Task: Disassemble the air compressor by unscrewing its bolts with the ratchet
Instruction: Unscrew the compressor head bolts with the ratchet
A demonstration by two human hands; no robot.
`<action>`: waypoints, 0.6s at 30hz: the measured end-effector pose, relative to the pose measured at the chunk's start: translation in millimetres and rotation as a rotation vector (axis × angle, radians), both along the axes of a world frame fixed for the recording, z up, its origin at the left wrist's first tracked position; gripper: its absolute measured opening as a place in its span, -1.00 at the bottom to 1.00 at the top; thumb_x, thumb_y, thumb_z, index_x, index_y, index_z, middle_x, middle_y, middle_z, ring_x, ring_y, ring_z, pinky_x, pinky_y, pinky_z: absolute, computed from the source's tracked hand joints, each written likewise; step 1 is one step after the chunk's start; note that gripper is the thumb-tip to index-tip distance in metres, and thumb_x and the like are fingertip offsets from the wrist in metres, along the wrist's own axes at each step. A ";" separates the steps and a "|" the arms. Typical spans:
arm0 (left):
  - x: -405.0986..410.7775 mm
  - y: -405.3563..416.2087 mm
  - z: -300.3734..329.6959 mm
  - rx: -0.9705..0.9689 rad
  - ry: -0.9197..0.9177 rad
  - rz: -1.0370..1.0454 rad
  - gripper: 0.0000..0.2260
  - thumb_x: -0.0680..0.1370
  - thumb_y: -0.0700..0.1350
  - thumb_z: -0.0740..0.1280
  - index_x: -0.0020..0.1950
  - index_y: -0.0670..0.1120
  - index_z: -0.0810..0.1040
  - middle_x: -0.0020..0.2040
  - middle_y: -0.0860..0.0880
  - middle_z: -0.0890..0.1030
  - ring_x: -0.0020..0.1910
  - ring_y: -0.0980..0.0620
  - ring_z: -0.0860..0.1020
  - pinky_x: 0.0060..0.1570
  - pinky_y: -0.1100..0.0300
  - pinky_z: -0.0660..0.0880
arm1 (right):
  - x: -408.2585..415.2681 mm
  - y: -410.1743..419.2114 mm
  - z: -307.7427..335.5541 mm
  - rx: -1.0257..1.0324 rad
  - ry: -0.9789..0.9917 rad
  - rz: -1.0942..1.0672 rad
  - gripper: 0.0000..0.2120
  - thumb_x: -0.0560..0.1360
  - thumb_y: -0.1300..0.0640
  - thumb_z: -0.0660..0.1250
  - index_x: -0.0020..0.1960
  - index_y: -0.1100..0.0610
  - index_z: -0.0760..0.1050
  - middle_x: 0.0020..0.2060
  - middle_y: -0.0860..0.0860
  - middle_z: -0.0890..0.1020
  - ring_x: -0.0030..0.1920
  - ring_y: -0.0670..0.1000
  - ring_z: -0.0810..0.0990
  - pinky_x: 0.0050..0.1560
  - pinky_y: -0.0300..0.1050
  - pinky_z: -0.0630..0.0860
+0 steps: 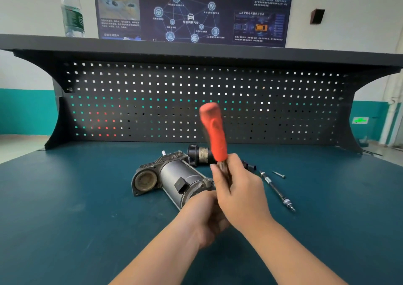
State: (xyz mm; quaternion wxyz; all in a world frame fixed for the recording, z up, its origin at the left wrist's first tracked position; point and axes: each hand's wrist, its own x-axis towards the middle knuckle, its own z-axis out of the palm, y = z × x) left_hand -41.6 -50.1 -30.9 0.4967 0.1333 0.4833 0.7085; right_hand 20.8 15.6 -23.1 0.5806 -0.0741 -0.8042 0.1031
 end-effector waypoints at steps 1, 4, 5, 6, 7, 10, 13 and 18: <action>-0.8 -0.1 0.4 0.002 -0.004 -0.006 -0.75 0.51 -0.29 0.24 -0.33 -0.16 0.60 -0.41 -0.07 0.58 -0.46 0.03 0.57 -0.47 0.24 0.54 | -1.1 1.2 -0.5 -0.105 0.024 0.006 -0.76 0.55 0.00 0.23 -0.22 -0.04 0.21 -0.52 -0.16 0.34 -0.45 -0.02 0.38 -0.43 -0.13 0.30; 0.7 0.6 3.2 0.016 -0.037 -0.012 -0.83 0.54 -0.24 0.28 -0.21 -0.22 0.61 -0.37 -0.14 0.64 -0.45 -0.03 0.63 -0.48 0.16 0.56 | -5.0 11.5 -1.0 -0.571 0.141 -0.004 -0.78 0.56 0.02 0.22 -0.22 0.03 0.28 -0.47 -0.04 0.50 -0.43 -0.03 0.49 -0.36 -0.04 0.40; 1.5 1.3 3.7 0.017 -0.045 -0.013 -0.86 0.54 -0.22 0.30 -0.14 -0.25 0.59 -0.33 -0.17 0.66 -0.41 -0.05 0.65 -0.46 0.13 0.59 | -5.8 17.5 -1.0 -0.739 0.167 -0.018 -0.80 0.56 0.03 0.20 -0.21 0.05 0.32 -0.48 -0.02 0.53 -0.44 -0.05 0.51 -0.35 -0.08 0.38; 1.8 2.3 3.5 0.014 -0.044 -0.011 -0.87 0.54 -0.20 0.31 -0.11 -0.26 0.57 -0.29 -0.19 0.67 -0.38 -0.08 0.65 -0.41 0.10 0.61 | -6.3 23.8 -1.3 -0.923 0.191 -0.019 -0.81 0.57 0.05 0.19 -0.20 0.07 0.34 -0.51 -0.02 0.54 -0.48 -0.08 0.51 -0.36 -0.12 0.36; 1.8 3.4 2.7 0.010 -0.037 -0.007 -0.87 0.53 -0.20 0.32 -0.09 -0.27 0.56 -0.26 -0.21 0.67 -0.36 -0.09 0.66 -0.37 0.08 0.62 | -7.3 30.7 -2.7 -1.131 0.223 0.001 -0.82 0.58 0.07 0.19 -0.19 0.08 0.36 -0.57 -0.04 0.53 -0.52 -0.08 0.49 -0.39 -0.15 0.34; 2.9 4.8 0.2 -0.012 0.011 -0.001 -0.85 0.53 -0.17 0.33 -0.08 -0.27 0.55 -0.21 -0.23 0.68 -0.32 -0.10 0.66 -0.30 0.09 0.63 | -8.8 40.4 -10.8 -1.718 0.318 0.169 -0.85 0.62 0.12 0.15 -0.11 0.14 0.36 -0.52 0.02 0.53 -0.62 -0.02 0.42 -0.64 -0.32 0.23; 4.0 4.2 -1.7 -0.036 0.064 0.016 -0.84 0.53 -0.15 0.36 -0.08 -0.26 0.56 -0.20 -0.24 0.68 -0.30 -0.11 0.67 -0.34 0.13 0.62 | -10.4 41.6 -12.1 -1.679 0.302 0.197 -0.83 0.62 0.14 0.16 -0.15 0.14 0.35 -0.45 0.05 0.53 -0.61 -0.02 0.44 -0.64 -0.34 0.25; 6.2 1.2 -1.1 -0.043 0.092 0.043 -0.78 0.45 -0.08 0.44 -0.16 -0.26 0.62 -0.15 -0.26 0.67 -0.24 -0.13 0.66 -0.41 0.19 0.58 | -0.9 26.8 2.3 -0.830 0.188 0.084 -0.80 0.57 0.05 0.22 -0.20 0.10 0.37 -0.47 0.01 0.55 -0.45 -0.03 0.49 -0.38 -0.11 0.43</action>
